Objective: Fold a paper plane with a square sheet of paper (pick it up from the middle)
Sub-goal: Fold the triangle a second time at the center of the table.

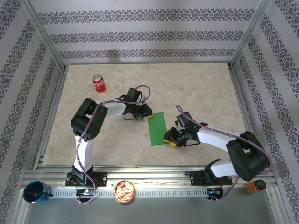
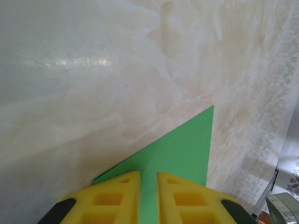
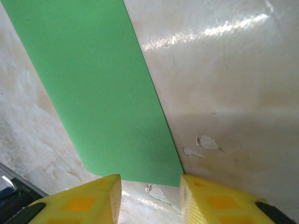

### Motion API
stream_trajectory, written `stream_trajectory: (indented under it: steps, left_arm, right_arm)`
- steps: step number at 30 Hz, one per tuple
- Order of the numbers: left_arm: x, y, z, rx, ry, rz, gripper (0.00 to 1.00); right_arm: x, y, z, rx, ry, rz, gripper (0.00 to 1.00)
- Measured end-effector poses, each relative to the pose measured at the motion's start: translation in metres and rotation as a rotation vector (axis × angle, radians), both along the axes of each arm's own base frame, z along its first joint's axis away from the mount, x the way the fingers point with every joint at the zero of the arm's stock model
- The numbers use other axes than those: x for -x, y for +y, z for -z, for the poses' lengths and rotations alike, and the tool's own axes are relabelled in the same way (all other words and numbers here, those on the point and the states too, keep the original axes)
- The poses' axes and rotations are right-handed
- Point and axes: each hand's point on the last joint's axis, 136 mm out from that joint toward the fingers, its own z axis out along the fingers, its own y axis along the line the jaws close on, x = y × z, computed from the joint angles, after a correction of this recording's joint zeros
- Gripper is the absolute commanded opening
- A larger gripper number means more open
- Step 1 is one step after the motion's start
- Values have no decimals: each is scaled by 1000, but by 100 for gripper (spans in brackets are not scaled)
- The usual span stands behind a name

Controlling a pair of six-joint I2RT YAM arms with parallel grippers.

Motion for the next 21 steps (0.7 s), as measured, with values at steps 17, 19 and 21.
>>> stream_trajectory:
  steps: [17,19,21]
  left_arm:
    - [0,0,0,2,1,2,18]
    - [0,0,0,2,1,1,18]
    - [0,0,0,2,1,1,18]
  right_arm:
    - [5,-4,4,21,21,-2,40]
    - [4,-3,4,19,23,-1,39]
    - [5,-3,4,17,28,-1,38]
